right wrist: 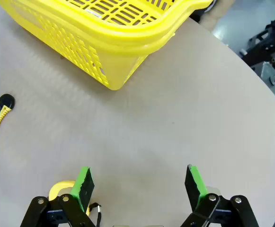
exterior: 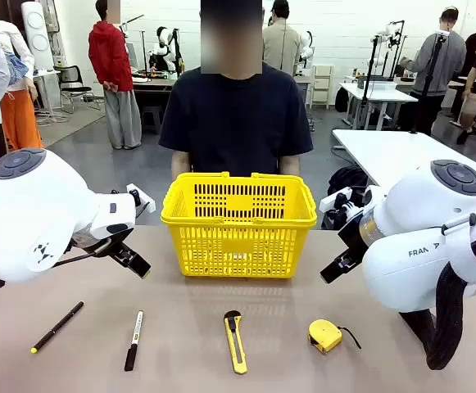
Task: Place the items the person wants into the basket.
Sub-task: Pick up the item the person points to and place it in the Market Basket.
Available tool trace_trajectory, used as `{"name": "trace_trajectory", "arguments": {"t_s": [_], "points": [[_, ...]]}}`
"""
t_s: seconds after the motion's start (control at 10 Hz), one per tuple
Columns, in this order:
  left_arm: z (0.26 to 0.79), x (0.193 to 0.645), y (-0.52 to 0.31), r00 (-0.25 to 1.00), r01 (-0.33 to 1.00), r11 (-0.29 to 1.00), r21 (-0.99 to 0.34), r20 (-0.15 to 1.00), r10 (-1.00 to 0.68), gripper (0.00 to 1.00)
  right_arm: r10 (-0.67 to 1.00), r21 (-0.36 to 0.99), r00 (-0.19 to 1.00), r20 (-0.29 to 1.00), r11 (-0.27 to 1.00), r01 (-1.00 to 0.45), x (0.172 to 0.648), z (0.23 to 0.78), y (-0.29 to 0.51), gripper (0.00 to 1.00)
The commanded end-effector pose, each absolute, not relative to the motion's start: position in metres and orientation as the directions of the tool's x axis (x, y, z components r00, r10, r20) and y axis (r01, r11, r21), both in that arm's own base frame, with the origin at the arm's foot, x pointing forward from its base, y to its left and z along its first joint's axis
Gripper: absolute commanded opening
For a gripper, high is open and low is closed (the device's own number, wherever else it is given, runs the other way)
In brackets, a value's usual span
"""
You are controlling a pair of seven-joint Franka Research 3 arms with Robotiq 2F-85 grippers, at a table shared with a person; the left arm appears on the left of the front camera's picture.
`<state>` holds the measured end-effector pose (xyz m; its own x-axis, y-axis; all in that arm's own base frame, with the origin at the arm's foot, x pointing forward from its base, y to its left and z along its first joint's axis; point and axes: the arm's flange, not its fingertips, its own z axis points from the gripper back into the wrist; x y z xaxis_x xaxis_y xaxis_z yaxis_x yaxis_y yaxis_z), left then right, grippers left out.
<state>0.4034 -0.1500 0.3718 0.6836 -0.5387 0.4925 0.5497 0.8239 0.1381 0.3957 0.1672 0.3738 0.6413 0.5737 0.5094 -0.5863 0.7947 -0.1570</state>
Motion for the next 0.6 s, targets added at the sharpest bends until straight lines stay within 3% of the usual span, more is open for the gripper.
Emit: {"name": "trace_trajectory", "arguments": {"t_s": [0.0,0.5], "points": [[0.3718,0.4034,-0.15,0.683,0.55,0.824,0.138,0.493,-0.539,1.0,0.574,-0.157,0.641,0.509,0.795,-0.586,0.3957,0.3738,0.1672,1.0],[0.3718,0.4034,-0.15,0.683,0.55,0.824,0.138,0.493,-0.539,1.0,0.574,-0.157,0.641,0.509,0.795,-0.586,0.3957,0.3738,0.1672,1.0]]}}
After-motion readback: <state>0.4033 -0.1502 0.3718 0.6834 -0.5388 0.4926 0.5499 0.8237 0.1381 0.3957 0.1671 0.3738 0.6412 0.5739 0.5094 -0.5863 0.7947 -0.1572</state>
